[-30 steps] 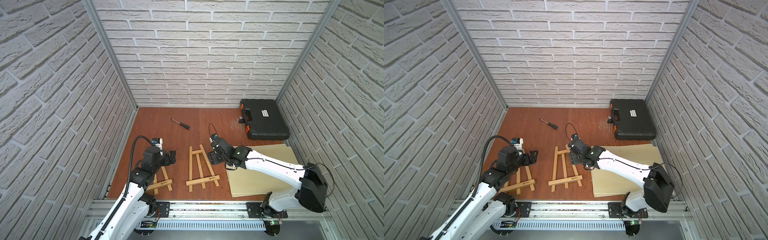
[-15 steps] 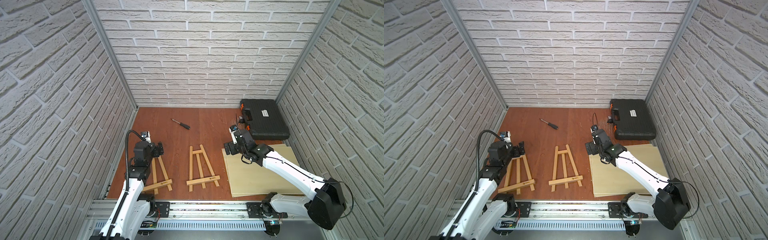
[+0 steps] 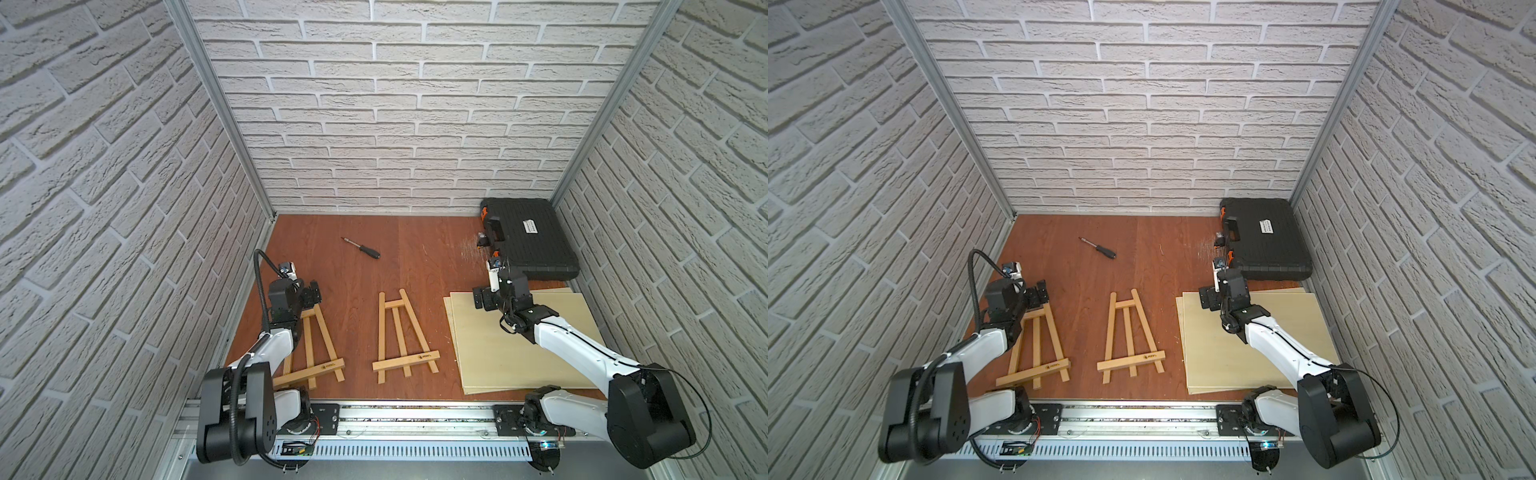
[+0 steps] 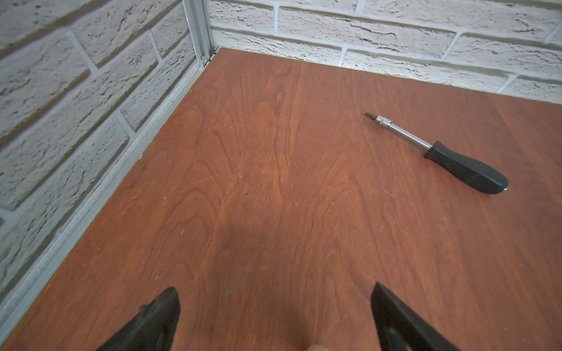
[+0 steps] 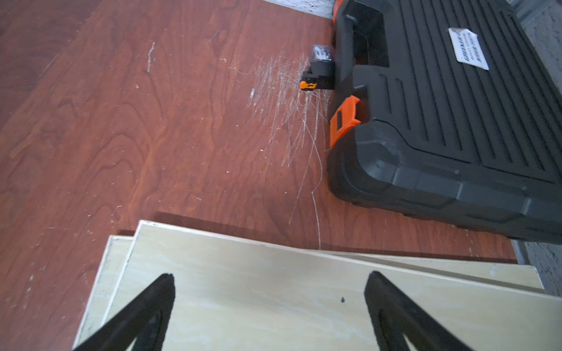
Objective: Disassemble the easel
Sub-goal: Reset both arms
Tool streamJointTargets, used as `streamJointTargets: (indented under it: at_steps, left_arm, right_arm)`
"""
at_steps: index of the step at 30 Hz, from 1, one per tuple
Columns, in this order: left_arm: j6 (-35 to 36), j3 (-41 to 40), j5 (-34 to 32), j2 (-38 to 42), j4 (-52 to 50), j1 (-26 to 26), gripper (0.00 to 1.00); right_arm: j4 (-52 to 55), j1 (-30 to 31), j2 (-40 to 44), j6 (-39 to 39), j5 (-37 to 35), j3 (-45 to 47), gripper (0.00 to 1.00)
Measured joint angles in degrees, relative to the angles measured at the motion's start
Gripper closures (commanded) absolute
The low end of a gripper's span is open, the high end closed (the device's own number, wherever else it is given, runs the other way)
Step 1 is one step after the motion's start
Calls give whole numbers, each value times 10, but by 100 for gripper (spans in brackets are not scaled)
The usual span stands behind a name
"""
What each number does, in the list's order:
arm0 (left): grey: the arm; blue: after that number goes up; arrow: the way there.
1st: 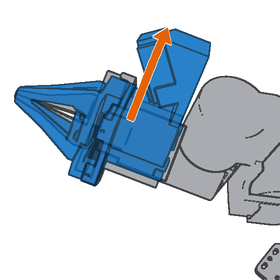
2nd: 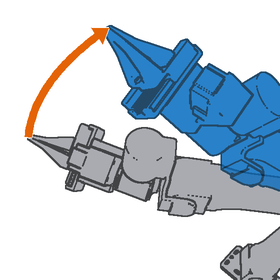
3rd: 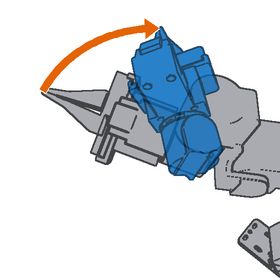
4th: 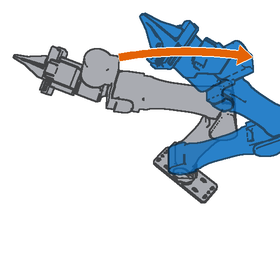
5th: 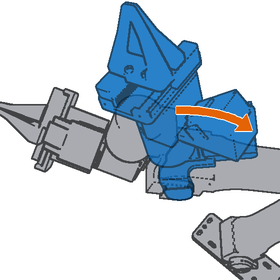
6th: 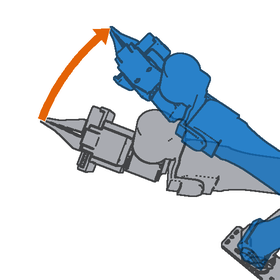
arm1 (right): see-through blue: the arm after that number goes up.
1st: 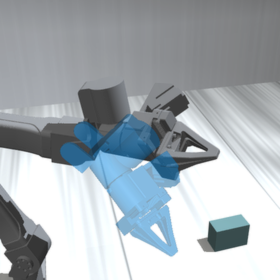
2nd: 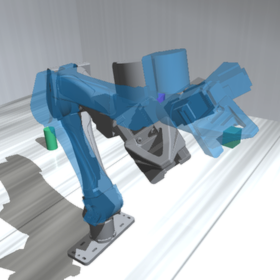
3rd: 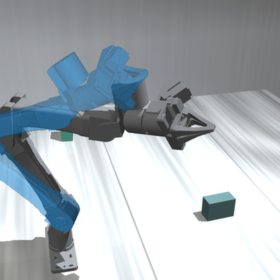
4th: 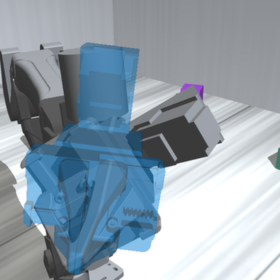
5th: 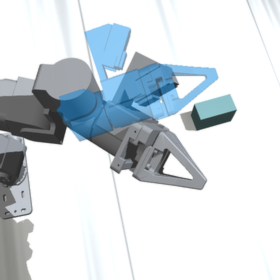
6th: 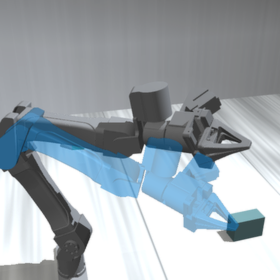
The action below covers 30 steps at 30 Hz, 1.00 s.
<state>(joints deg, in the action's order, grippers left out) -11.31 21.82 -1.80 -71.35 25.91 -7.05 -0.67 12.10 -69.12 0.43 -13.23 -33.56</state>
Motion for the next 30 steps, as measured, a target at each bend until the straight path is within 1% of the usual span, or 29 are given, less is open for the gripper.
streamJointTargets:
  at_steps: [5,7,9,11,15,19,22,25,30]
  left_arm:
    - [8,-10,16,-55,75,-6,2]
    - [12,-11,21,-61,97,-7,2]
    - [13,-12,24,-61,115,-8,2]
    - [16,-14,28,-61,131,-8,2]
    - [23,-17,35,-61,150,-12,2]
    - [23,-17,44,-61,157,-20,2]
    - [23,-17,47,-63,157,-23,2]
    - [23,-17,48,-63,158,-23,2]
    - [23,-17,49,-63,159,-23,2]
  right_arm:
    - [-99,-48,-35,-9,42,23,1]
    - [-136,-63,-54,-8,58,33,0]
    - [-172,-73,-76,-7,73,43,2]
    - [-183,-80,-98,-6,85,44,3]
    - [-221,-90,-99,-5,104,58,3]
    - [-282,-119,-96,5,115,81,1]
    - [-334,-134,-123,9,120,93,1]
    - [-342,-136,-145,10,129,94,1]
    - [-357,-135,-146,11,133,94,2]
